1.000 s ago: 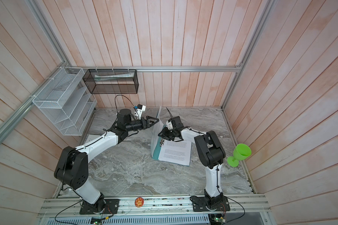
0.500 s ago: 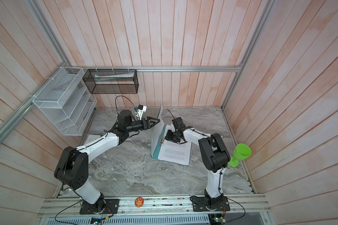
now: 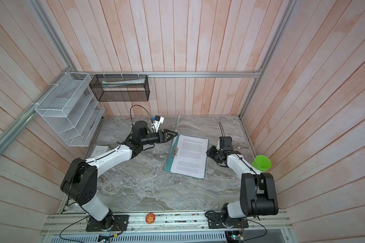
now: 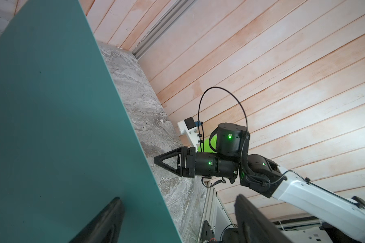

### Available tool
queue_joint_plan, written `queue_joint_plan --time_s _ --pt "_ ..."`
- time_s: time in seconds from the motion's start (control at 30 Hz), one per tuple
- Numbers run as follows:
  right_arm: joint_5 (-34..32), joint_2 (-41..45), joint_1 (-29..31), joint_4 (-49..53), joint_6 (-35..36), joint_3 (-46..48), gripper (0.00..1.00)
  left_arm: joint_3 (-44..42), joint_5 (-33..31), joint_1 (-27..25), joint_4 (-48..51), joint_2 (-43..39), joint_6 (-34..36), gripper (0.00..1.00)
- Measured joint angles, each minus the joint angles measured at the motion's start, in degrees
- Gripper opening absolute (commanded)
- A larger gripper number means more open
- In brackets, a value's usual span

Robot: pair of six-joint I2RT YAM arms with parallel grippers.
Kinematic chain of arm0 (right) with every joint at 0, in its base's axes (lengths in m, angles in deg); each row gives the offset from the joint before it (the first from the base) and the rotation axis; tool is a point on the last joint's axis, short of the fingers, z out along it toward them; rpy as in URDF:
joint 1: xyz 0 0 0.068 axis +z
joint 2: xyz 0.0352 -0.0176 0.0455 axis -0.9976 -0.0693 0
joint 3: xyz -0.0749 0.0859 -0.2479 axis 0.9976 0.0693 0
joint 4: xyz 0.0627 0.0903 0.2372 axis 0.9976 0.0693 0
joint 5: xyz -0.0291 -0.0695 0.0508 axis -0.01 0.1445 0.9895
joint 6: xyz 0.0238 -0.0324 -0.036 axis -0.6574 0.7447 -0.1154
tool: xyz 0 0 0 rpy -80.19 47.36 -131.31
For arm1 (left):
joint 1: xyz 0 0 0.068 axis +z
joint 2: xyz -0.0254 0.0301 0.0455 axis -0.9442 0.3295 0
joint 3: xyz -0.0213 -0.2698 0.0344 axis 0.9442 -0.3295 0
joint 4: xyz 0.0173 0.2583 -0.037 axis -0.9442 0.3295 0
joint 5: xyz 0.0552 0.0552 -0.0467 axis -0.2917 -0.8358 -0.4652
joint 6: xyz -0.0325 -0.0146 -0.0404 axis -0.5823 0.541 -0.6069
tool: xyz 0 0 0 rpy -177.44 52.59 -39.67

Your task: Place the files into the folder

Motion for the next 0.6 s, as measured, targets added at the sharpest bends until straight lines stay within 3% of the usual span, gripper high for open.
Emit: queue_joint_plan --time_s 0.33,0.6 --pt "2.16 5.29 -6.78 -0.72 -0.04 2.69 0.46 2.1 -4.28 -6.16 7.23 4.98 5.95 0.85" --pt "3.85 5.07 -6.84 -1.97 -0.22 3.26 0.47 1.77 -6.54 -5.4 9.55 5.01 8.11 0.85"
